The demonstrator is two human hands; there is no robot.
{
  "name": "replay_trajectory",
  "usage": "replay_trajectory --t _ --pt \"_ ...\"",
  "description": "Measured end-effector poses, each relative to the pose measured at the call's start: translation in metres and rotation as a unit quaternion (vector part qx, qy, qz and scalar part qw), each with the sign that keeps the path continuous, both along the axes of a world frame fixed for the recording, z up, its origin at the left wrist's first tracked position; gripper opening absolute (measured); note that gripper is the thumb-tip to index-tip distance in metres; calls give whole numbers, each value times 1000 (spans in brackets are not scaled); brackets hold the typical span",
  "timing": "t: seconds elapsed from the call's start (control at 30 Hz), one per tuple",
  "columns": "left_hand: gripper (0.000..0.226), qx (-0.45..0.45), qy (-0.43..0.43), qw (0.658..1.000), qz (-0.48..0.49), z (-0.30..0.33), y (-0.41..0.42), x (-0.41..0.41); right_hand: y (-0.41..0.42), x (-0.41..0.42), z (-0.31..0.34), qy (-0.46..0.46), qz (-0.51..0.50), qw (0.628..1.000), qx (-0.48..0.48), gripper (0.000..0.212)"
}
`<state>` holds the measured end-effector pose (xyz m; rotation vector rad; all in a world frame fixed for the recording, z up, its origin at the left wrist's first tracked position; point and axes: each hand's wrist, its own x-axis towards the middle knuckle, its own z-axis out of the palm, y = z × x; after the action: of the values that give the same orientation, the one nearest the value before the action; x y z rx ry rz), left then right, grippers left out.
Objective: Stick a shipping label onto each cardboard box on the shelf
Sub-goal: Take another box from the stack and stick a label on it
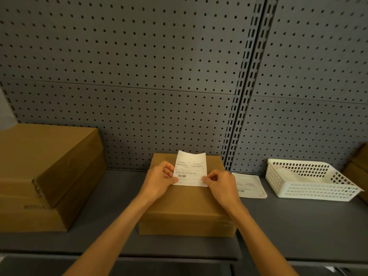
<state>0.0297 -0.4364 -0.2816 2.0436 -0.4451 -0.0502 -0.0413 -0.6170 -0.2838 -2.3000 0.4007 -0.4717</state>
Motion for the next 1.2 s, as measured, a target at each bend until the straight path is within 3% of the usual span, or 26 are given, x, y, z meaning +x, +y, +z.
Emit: replay_trajectory --t 0.53,0.97,1.2 --pt "21 42 -34 999 4 -2 -3 0 -2 2 -2 -15 -1 999 -35 17" --pt "32 36 -22 999 11 -3 -6 -2 0 3 -6 9 -3 997 -72 33" --pt "32 38 -23 999 13 -3 -6 -1 -3 5 -9 -5 4 999 -38 33"
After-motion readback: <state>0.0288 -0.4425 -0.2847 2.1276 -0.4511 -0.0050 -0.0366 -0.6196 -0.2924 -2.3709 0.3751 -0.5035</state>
